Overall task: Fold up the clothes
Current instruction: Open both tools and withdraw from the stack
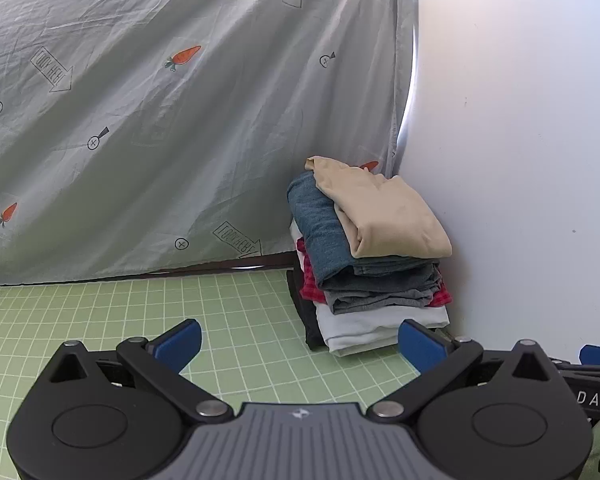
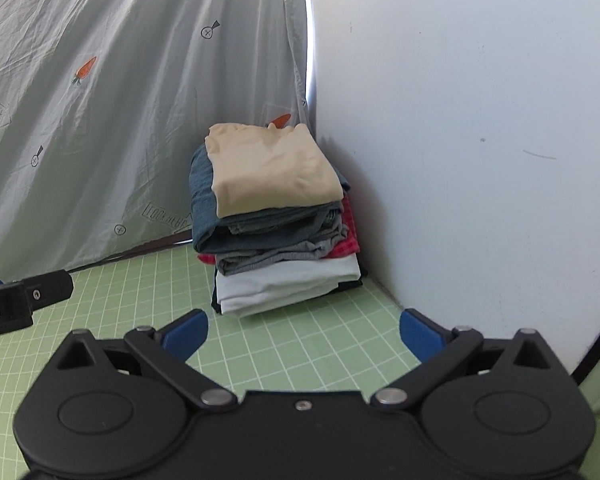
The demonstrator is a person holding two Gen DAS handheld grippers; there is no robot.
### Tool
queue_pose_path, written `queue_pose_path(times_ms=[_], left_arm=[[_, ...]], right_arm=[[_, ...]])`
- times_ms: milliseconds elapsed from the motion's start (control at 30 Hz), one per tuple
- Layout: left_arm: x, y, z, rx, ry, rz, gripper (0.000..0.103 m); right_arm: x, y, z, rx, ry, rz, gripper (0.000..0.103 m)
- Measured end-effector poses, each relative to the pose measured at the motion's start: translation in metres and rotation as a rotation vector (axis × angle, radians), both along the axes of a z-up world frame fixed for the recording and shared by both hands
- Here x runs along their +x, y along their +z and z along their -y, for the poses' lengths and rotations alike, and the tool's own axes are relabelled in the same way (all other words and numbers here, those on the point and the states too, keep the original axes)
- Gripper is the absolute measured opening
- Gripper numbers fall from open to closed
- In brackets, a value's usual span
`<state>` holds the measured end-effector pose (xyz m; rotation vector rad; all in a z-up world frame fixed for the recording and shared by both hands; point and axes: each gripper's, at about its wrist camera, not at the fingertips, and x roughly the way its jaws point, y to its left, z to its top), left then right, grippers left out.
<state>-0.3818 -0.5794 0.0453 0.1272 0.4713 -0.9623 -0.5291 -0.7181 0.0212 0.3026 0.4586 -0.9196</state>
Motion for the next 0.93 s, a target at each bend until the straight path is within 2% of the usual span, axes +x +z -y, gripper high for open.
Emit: queue_pose_path(times_ms=[533, 933], left_arm=[[-0.016, 0.007, -0.002, 0.003, -0.09, 0.057, 0.103], [-0.01, 0.01, 0.005, 0.0, -0.098, 0.065, 0.103]], right_arm=[[-0.009, 0.009, -0.013, -0.036, -0.029, 0.038, 0.103], [-0.005, 0.011, -0.008, -0.042, -0.043, 0.05, 0.103]])
